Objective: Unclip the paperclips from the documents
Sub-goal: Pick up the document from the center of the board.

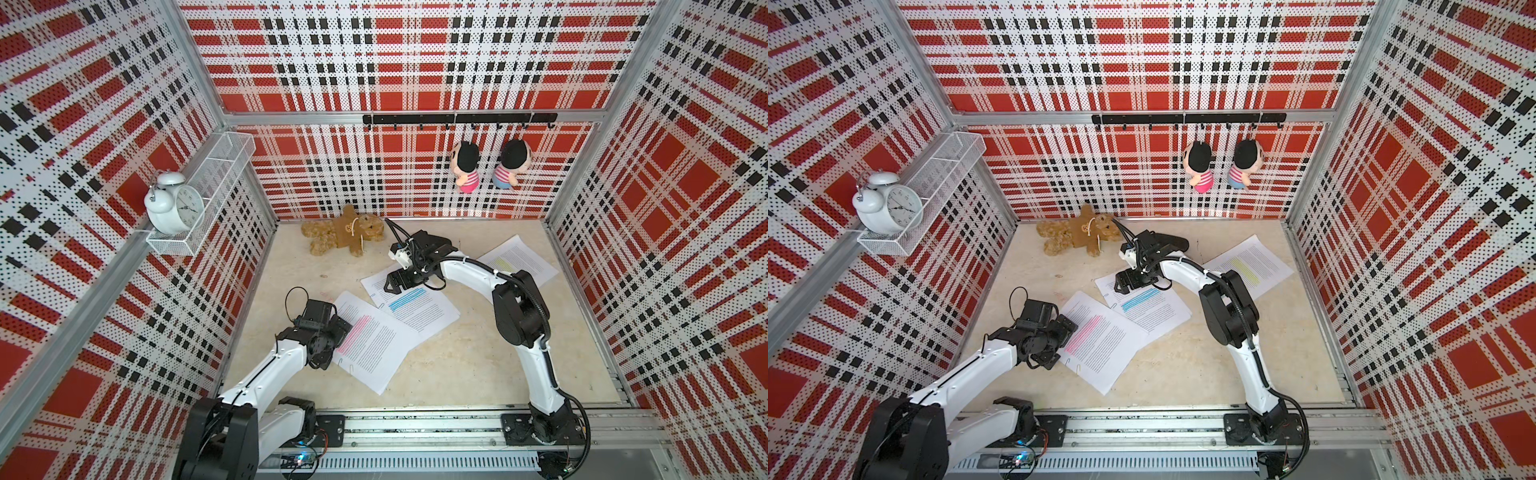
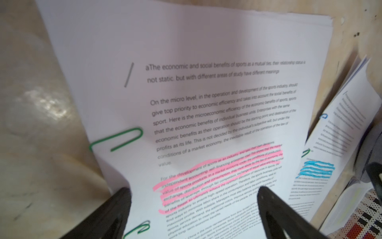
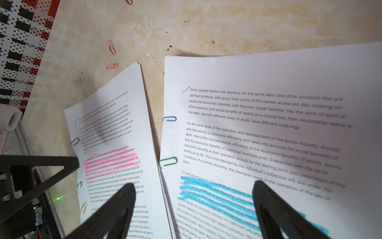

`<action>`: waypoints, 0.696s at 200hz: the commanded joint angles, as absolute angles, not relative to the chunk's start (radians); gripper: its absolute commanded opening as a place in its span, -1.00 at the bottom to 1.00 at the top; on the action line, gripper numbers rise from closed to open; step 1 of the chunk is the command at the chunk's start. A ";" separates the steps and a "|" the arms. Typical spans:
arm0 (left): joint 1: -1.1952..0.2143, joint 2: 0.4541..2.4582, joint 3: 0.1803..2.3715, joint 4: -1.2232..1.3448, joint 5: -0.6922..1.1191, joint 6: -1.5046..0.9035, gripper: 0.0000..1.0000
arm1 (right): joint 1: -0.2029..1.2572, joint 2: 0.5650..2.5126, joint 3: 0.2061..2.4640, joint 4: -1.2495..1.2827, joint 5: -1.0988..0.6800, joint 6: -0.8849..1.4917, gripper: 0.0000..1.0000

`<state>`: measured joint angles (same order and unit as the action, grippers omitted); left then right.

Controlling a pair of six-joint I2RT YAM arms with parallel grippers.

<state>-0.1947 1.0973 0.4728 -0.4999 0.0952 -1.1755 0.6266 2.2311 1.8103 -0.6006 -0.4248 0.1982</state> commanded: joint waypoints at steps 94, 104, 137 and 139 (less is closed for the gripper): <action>-0.224 0.913 0.466 -0.746 0.078 -1.240 0.96 | 0.650 2.290 1.805 -0.608 -0.548 0.112 0.72; -0.223 0.921 0.456 -0.752 0.082 -1.231 0.96 | 0.653 2.289 1.799 -0.602 -0.550 0.113 0.72; -0.223 0.970 0.393 -0.613 0.109 -1.214 0.96 | 0.665 2.296 1.799 -0.595 -0.567 0.117 0.68; -0.222 0.974 0.388 -0.596 0.109 -1.214 0.96 | 0.666 2.297 1.798 -0.595 -0.569 0.117 0.68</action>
<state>-0.2169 0.9424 0.4355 -0.6785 0.1005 -1.2255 0.6483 2.2745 1.8050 -0.6003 -0.5381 0.1459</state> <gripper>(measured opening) 0.982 0.840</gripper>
